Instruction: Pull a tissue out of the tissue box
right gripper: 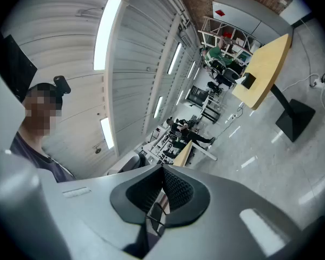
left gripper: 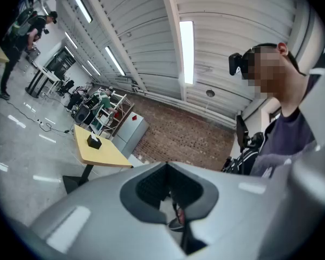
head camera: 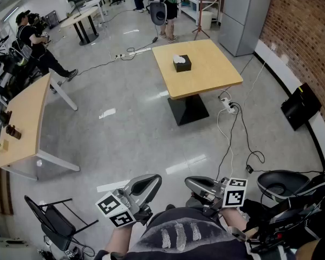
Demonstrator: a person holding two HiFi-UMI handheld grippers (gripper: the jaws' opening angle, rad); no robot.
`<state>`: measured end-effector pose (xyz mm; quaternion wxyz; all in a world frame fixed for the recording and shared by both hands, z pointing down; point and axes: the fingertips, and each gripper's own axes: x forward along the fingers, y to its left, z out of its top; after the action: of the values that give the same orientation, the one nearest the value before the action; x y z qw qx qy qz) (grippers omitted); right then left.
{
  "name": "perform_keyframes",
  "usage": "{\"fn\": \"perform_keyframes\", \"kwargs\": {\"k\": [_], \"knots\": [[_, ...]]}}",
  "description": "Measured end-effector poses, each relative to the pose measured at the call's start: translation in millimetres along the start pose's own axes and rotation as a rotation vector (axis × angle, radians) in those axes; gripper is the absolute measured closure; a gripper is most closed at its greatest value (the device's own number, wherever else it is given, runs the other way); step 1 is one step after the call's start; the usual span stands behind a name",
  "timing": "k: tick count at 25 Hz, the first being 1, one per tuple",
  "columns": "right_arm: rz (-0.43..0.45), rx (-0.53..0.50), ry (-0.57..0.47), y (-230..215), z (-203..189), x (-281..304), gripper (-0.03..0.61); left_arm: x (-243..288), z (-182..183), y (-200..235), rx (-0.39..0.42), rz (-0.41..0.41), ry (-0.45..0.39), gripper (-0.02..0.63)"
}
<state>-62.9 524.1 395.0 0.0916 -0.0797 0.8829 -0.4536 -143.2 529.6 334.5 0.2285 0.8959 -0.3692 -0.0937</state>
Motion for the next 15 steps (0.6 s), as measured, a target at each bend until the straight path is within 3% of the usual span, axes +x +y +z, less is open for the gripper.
{"fn": "perform_keyframes", "kwargs": {"k": [8,15], "knots": [[-0.008,0.04,-0.133,-44,70,-54,0.581,100,2,-7,0.022,-0.029,0.06,0.612],[0.028,0.05,-0.107,-74,107,-81,0.581,166,1,-15,0.044,-0.009,0.095,0.612]]}}
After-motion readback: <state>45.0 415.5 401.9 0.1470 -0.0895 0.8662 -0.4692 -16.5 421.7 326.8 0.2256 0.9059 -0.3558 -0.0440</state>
